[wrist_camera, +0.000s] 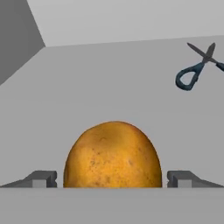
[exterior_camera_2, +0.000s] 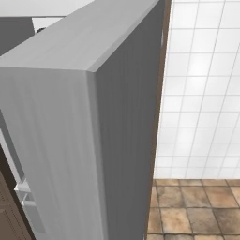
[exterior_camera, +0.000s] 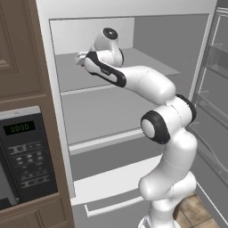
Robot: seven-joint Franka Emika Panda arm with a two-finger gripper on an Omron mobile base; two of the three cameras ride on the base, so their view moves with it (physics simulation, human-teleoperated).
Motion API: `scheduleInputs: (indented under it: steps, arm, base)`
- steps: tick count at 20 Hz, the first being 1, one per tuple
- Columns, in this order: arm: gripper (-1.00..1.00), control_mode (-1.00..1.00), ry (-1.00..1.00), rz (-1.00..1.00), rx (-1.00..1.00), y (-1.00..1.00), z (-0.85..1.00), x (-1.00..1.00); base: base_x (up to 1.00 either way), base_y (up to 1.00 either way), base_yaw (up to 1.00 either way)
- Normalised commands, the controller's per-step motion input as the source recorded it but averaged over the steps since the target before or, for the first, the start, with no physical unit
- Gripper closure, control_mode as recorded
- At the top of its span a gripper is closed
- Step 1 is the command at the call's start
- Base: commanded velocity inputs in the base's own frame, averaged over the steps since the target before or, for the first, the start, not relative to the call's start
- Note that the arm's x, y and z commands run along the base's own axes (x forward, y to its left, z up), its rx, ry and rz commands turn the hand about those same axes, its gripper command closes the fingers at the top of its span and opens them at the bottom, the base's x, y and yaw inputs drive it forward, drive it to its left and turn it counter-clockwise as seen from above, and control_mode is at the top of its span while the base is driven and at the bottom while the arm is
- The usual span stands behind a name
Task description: Pick the kiwi and mango from the fridge and place them on the plate next to the blender to make a fruit smoothie.
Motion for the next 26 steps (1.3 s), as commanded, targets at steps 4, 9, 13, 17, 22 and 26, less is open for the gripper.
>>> scheduleInputs:
  steps: [4, 9, 13, 17, 22, 26]
  arm:
    - [1.0, -1.0, 0.0, 0.0, 0.0, 0.01, -0.14, 0.1]
    - [1.0, -1.0, 0.0, 0.0, 0.0, 0.0, 0.0, 0.0]
    - [1.0, -1.0, -0.01, 0.0, 0.0, 0.0, 0.0, -0.32]
    - [1.0, -1.0, -0.13, -0.01, 0.03, -0.13, -0.03, -0.48]
    - [1.0, -1.0, -0.38, -0.02, 0.09, -0.16, 0.05, -0.83]
    - [1.0, -1.0, -0.43, 0.0, 0.12, -0.28, 0.21, -1.0]
  base:
    - [0.0, 0.0, 0.0]
    - [0.0, 0.0, 0.0]
    - [0.0, 0.0, 0.0]
    - [0.0, 0.0, 0.0]
    - [0.0, 0.0, 0.0]
    - [0.0, 0.0, 0.0]
